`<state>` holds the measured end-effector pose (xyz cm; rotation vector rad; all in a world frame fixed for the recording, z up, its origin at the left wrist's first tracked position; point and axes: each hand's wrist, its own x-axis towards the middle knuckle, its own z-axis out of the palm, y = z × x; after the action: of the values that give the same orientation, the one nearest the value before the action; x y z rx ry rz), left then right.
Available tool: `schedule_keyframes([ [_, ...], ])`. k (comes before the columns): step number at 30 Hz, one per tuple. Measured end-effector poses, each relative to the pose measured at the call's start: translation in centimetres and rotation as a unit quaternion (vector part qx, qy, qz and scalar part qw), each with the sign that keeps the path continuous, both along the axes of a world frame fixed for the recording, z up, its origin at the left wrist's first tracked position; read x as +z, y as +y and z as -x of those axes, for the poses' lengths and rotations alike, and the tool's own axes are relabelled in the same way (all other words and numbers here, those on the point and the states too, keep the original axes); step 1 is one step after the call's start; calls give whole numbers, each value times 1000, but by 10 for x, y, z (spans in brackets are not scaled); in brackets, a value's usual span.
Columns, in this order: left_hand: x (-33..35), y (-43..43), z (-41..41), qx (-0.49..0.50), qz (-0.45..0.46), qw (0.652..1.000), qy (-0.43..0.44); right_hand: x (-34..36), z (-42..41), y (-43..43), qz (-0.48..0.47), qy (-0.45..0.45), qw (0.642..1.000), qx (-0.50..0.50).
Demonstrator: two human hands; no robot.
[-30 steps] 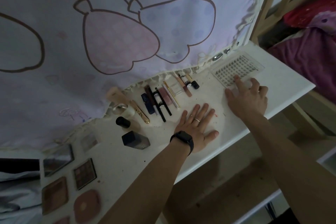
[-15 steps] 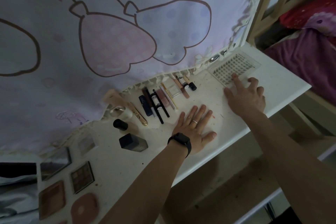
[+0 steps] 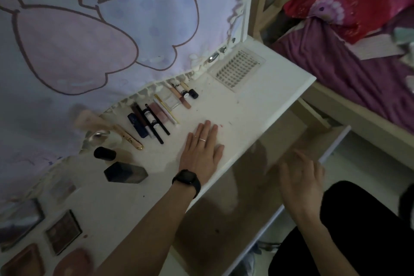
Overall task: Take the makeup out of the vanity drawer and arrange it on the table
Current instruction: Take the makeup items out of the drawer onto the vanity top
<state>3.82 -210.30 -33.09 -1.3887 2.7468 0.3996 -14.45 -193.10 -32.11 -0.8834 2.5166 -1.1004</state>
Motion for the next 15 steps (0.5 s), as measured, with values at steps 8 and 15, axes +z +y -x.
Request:
schedule_keyframes([
  [8, -6, 31, -11, 1, 11, 999, 52, -62, -35, 50, -85, -420, 871, -242],
  [15, -9, 28, -9, -3, 20, 1000, -19, -67, -51, 36, 37, -586, 745, -316],
])
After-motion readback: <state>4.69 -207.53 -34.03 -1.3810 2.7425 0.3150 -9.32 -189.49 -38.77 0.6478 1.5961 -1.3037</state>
